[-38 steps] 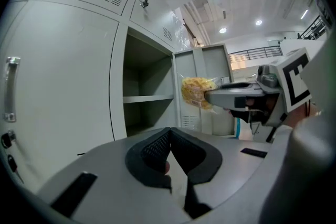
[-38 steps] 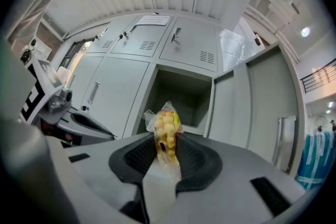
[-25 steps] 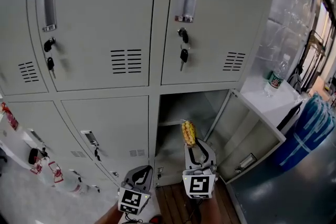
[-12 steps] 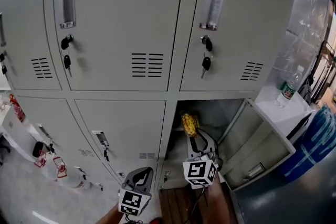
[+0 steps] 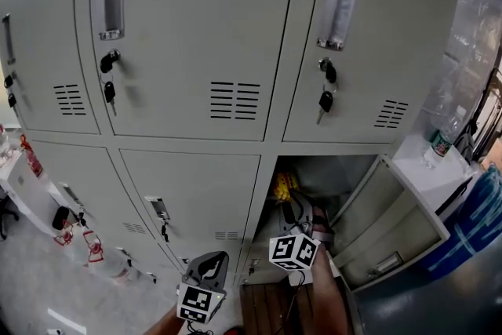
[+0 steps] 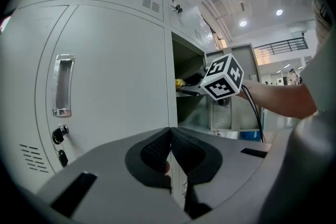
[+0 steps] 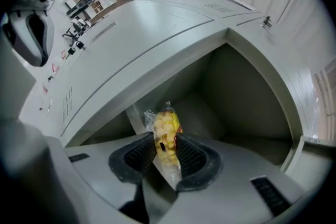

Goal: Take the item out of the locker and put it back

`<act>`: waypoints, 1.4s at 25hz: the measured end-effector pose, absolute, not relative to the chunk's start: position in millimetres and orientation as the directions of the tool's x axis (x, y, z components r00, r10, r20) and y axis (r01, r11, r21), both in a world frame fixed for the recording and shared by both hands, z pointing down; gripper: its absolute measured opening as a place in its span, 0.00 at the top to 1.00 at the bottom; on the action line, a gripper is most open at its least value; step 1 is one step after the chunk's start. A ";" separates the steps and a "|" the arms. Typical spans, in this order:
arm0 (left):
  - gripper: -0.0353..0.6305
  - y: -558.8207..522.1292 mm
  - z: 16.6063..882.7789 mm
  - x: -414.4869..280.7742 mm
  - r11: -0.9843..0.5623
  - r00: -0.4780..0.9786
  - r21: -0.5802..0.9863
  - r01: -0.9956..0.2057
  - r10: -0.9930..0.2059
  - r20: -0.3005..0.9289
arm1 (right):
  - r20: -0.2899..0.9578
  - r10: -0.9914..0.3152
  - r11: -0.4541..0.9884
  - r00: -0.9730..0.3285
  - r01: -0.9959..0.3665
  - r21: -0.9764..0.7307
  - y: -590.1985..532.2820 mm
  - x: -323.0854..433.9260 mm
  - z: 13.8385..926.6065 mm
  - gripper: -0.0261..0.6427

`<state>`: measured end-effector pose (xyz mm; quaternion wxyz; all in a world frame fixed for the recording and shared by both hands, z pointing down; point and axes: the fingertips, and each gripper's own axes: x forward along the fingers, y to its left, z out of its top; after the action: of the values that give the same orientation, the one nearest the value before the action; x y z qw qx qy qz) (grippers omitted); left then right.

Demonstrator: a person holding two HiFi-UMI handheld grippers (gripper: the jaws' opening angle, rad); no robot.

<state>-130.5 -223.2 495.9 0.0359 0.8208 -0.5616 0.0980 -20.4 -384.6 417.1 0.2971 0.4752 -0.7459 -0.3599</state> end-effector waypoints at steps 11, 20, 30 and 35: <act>0.91 -226.0 502.5 -127.9 -0.377 0.359 -0.047 -0.925 -0.907 0.219 | 0.134 -0.928 0.258 -0.348 -0.339 0.905 -386.8 -28.3 424.3 0.76; 0.91 -227.6 505.3 -124.6 -0.386 0.368 -0.042 -0.922 -0.902 0.224 | 0.152 -0.921 0.280 -0.359 -0.338 0.899 -384.9 -25.3 422.9 0.73; 0.91 -228.9 504.4 -119.9 -0.394 0.375 -0.045 -0.918 -0.899 0.224 | 0.211 -0.893 0.363 -0.397 -0.361 0.859 -381.2 -24.9 433.4 0.55; 0.91 -229.2 502.5 -116.7 -0.398 0.379 -0.046 -0.916 -0.899 0.220 | 0.207 -0.897 0.358 -0.390 -0.368 0.858 -380.1 -20.9 433.3 0.54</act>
<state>-116.7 -229.2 502.5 0.0416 0.8294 -0.5471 0.1052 -20.9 -380.1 433.3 0.3527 0.4247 -0.7447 -0.3750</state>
